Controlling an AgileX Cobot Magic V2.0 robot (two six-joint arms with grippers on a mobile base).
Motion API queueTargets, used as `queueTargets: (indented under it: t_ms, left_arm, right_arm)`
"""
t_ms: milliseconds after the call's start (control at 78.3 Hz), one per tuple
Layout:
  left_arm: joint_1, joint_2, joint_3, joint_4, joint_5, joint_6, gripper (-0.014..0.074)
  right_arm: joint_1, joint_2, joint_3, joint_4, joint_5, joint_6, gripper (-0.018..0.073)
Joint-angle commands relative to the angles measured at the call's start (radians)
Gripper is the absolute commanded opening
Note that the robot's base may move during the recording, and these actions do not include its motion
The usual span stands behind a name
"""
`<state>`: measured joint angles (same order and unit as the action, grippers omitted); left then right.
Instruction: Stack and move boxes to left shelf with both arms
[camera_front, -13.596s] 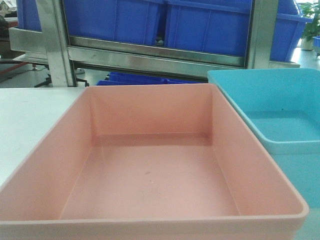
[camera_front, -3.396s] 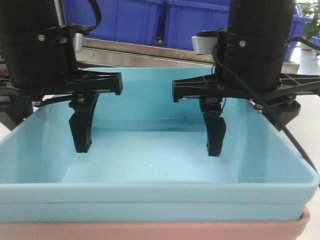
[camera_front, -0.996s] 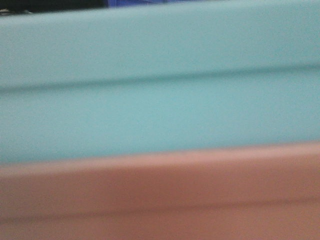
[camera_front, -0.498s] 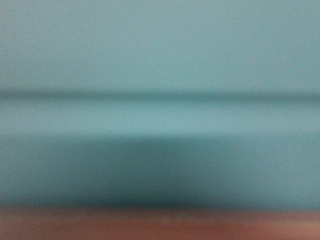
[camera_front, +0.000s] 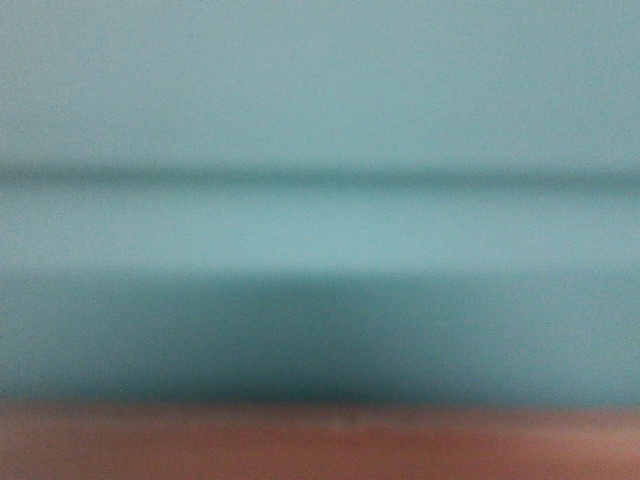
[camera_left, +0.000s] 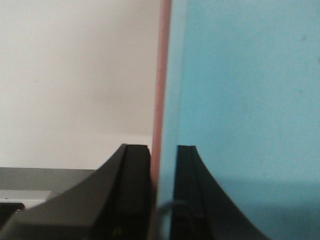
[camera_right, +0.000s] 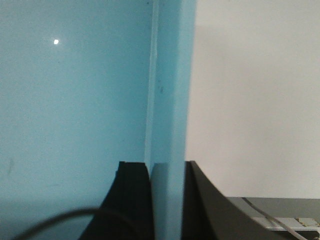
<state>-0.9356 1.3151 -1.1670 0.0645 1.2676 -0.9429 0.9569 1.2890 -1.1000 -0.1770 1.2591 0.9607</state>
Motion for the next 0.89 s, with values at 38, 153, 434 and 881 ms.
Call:
queueTargets:
  t_ms: [38, 153, 434, 881]
  left_arm:
    - [-0.021, -0.037, -0.044, -0.065, 0.047, -0.015, -0.0003]
    - [-0.021, -0.037, -0.044, -0.065, 0.047, -0.015, -0.0003]
    - [-0.021, -0.037, -0.044, -0.065, 0.047, 0.007, -0.0003]
    - [-0.021, -0.037, -0.044, -0.05, 0.049, 0.026, -0.0003]
  right_arm:
    - [0.013, -0.033, -0.041, 0.02, -0.068, -0.001, 0.0057]
    - [0.013, -0.033, -0.041, 0.004, -0.069, -0.001, 0.0057]
    - [0.013, -0.033, -0.041, -0.003, -0.079, 0.002, 0.0057]
    - [0.013, -0.033, -0.044, -0.004, -0.079, 0.088, 0.0057]
